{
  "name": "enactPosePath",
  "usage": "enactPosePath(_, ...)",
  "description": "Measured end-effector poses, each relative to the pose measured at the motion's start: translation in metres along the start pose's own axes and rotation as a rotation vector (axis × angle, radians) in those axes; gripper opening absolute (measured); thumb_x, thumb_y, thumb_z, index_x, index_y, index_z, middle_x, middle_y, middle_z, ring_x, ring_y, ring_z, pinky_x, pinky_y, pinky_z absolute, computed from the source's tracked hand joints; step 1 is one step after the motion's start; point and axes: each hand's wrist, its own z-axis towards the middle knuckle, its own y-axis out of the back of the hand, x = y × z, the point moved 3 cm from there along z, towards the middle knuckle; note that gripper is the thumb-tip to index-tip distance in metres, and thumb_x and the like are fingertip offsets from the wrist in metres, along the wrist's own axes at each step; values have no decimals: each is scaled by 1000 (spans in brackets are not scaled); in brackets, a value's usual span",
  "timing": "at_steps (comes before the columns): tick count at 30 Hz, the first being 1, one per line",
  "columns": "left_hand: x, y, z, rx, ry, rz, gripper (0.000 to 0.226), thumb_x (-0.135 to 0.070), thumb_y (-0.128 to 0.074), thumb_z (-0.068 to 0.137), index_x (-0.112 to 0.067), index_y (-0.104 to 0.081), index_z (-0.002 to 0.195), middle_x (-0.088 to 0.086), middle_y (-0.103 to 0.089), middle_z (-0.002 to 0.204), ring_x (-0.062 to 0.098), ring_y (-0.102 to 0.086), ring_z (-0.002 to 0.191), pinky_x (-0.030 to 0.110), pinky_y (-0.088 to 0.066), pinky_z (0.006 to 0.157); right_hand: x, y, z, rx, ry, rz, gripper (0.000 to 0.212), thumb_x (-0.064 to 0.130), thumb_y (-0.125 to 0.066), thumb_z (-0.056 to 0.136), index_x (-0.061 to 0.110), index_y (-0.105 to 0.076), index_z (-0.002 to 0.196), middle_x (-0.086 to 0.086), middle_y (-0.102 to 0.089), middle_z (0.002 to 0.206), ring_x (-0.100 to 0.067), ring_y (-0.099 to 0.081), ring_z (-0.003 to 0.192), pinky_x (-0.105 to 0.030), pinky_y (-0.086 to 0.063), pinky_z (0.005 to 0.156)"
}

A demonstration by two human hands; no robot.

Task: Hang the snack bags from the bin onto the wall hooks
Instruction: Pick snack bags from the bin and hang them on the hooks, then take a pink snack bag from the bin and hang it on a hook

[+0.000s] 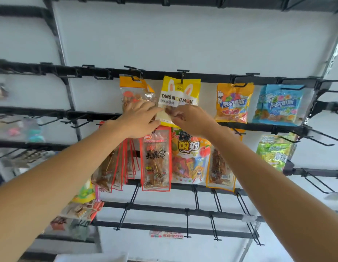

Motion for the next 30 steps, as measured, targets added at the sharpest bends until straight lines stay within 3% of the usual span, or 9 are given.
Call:
enactPosePath(3,-1,2,-40,89,70,7,54,-49,-31,102,-33,-24,153,-3,-13,163,22,-5,149,47,-6,118,15,-8,-21,74,23,9,33,38,-53,94,19,-62,120,-4,-62,125,-24,-58,112,-40,-48,94)
enactPosePath(11,-13,7,-165,236,219,-1,51,-46,-36,102,-32,-31,150,2,-25,159,26,-18,147,49,-17,116,73,-54,-95,319,89,72,40,39,-50,95,16,-57,127,-8,-60,127,-29,-55,116,-42,-45,98)
enactPosePath(16,-16,-1,-233,322,289,-54,50,-41,-39,102,-28,-34,149,5,-35,154,27,-30,142,43,-26,113,117,-85,-131,396,154,104,42,42,-49,96,15,-55,128,-11,-59,127,-32,-53,118,-41,-43,97)
enactPosePath(23,5,-51,-304,452,341,-90,45,-46,-39,100,-29,-43,142,4,-47,146,27,-44,132,45,-37,106,167,-148,-167,548,226,143,45,44,-50,97,16,-53,132,-9,-54,136,-30,-48,125,-38,-40,102)
enactPosePath(30,50,-98,-357,529,379,-128,43,-35,-42,102,-20,-45,143,7,-49,142,27,-48,126,35,-41,96,219,-219,-183,697,233,185,42,40,-51,98,13,-55,129,-10,-56,134,-30,-50,123,-42,-40,103)
